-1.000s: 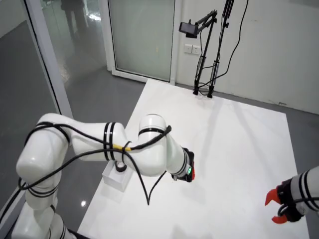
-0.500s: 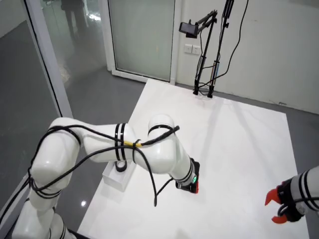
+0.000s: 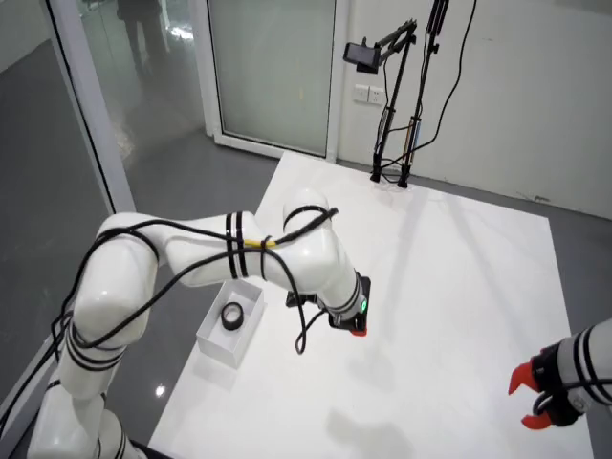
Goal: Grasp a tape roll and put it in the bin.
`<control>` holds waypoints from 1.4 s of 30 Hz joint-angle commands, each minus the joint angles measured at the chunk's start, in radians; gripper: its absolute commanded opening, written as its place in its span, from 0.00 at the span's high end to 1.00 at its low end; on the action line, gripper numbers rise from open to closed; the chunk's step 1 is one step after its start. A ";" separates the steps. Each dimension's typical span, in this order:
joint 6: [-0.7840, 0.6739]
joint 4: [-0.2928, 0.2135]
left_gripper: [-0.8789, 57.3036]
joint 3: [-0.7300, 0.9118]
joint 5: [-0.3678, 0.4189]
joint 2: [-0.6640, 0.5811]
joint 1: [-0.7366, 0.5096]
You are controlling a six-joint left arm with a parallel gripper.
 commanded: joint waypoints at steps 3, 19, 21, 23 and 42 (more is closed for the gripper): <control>0.013 0.023 0.99 0.130 0.009 -0.094 0.160; 0.013 0.020 0.99 0.331 0.009 -0.232 -0.021; 0.013 0.018 0.99 0.331 0.009 -0.232 -0.043; 0.013 0.018 0.99 0.331 0.009 -0.233 -0.058; 0.013 0.020 0.99 0.331 0.009 -0.233 0.066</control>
